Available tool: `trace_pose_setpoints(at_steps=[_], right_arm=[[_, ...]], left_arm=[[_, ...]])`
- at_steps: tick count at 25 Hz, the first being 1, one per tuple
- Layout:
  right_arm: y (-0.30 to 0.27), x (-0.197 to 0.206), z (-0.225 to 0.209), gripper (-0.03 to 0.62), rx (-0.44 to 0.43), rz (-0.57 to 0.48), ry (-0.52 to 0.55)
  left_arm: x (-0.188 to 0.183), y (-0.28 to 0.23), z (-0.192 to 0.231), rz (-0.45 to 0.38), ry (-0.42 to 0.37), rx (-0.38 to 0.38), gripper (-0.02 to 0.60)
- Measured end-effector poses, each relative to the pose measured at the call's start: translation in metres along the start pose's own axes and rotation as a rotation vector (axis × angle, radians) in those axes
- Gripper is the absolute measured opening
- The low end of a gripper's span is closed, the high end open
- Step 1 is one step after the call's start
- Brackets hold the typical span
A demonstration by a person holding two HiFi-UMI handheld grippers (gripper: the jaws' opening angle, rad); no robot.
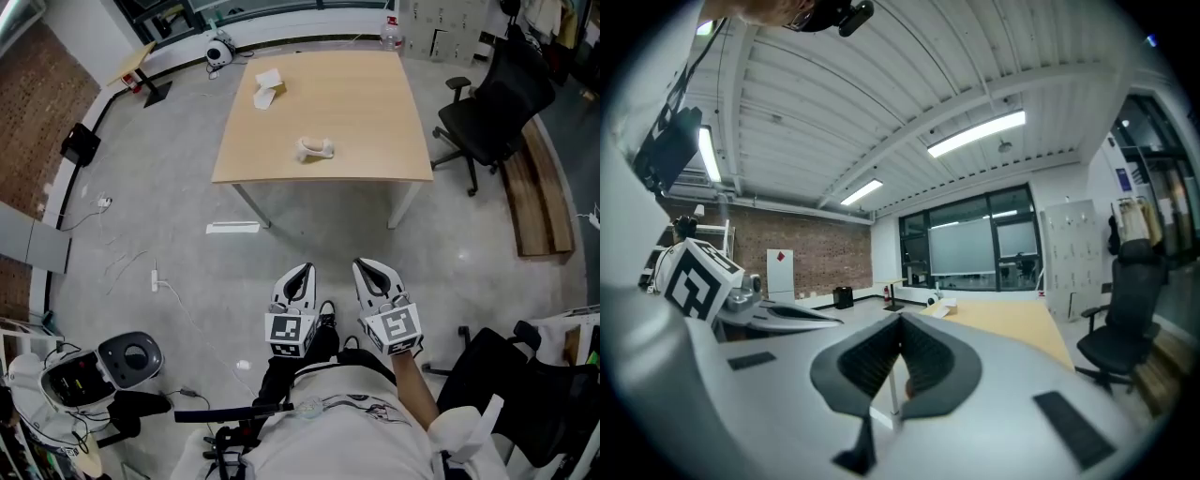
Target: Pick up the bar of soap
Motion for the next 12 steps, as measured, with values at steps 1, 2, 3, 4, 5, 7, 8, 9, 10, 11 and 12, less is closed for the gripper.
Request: trace_pose_setpoints(at_steps=[1,2,3,4,5,7,8,9,10,11,12], right_arm=[[-0.008,-0.001,-0.003,0.004,0.008,0.003,0.0],[-0.015,-0.003,-0.007,0.004,0.016,0.005,-0.001],[-0.023,-0.006,-0.01,0.004,0.023,0.007,-0.002],[-0.031,-0.009,-0.014,0.004,0.029,0.006,0.0],[-0.04,-0.013,-0.018,0.003,0.036,0.003,0.004],[-0.058,-0.019,-0.026,0.005,0.052,-0.002,0.011],[-0.067,-0.021,-0.029,0.004,0.059,-0.005,0.01],[-0.075,-0.022,-0.032,0.003,0.064,-0.006,0.009],[-0.083,-0.023,-0.034,0.004,0.067,-0.005,0.008],[-0.091,-0.023,-0.036,0.005,0.069,-0.002,0.007],[-0.099,-0.023,-0.037,0.004,0.071,0.003,0.006]], left_arm=[[-0.002,-0.009,0.003,0.0,-0.005,0.013,0.005],[-0.004,-0.017,0.007,0.001,-0.01,0.027,0.005],[-0.008,-0.025,0.01,0.0,-0.013,0.041,0.005],[-0.012,-0.033,0.014,-0.002,-0.014,0.054,0.005],[-0.017,-0.042,0.019,-0.006,-0.016,0.065,0.005],[-0.023,-0.058,0.032,-0.018,-0.022,0.082,0.005],[-0.025,-0.065,0.039,-0.019,-0.022,0.086,0.005],[-0.026,-0.071,0.046,-0.016,-0.021,0.088,0.005],[-0.026,-0.077,0.053,-0.009,-0.019,0.088,0.005],[-0.027,-0.083,0.06,-0.002,-0.016,0.088,0.005],[-0.027,-0.089,0.066,0.003,-0.013,0.089,0.005]])
Point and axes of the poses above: the fingertips, and each gripper's own axes: y backward along the fingers, z to its left, x out of its underside, the point moved 8 cm from there along y, backward along the fingers, and after that the axes turned 3 degrees about y, right-handed, at the moved point
